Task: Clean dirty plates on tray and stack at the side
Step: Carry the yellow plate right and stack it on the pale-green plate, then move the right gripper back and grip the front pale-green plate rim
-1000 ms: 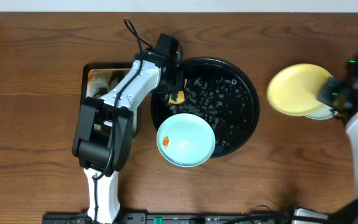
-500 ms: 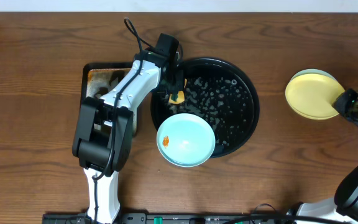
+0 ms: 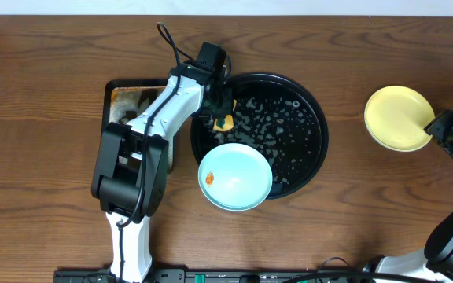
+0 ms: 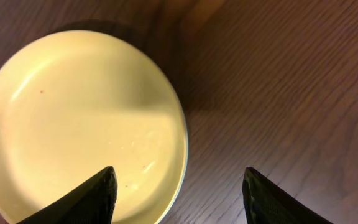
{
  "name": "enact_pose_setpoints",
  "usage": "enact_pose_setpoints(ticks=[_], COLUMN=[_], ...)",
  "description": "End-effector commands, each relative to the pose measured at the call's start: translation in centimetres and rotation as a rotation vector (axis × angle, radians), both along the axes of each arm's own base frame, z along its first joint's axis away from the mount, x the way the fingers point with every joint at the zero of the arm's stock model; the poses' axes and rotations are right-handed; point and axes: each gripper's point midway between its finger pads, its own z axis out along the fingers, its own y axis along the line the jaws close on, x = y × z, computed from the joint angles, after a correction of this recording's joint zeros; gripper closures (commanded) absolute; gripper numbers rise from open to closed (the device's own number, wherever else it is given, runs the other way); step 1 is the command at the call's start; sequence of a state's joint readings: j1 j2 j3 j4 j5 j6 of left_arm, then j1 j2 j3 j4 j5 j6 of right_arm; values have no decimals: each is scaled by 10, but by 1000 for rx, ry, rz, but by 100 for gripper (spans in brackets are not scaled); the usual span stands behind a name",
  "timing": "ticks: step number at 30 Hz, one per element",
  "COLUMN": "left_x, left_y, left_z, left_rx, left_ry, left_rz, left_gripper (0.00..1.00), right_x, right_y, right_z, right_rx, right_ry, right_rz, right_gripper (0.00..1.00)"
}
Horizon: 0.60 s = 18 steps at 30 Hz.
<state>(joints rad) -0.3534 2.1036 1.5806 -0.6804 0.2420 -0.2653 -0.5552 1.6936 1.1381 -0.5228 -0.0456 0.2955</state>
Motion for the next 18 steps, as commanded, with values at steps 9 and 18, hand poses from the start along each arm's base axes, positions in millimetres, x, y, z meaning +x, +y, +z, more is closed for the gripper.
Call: enact_pose_setpoints(ticks=[9, 18], left_x=[-8, -11], left_y=[-2, 70], left_z=[41, 132], left_rx=[-50, 132], left_ry=[-42, -247], left_rz=[-13, 85], left_gripper=[92, 86], right_x=[18, -6], right_y=[98, 200], right_z=[151, 171], right_rx=[183, 192], right_ry=[-482, -447], right_rz=[334, 629], right_gripper=[38, 36])
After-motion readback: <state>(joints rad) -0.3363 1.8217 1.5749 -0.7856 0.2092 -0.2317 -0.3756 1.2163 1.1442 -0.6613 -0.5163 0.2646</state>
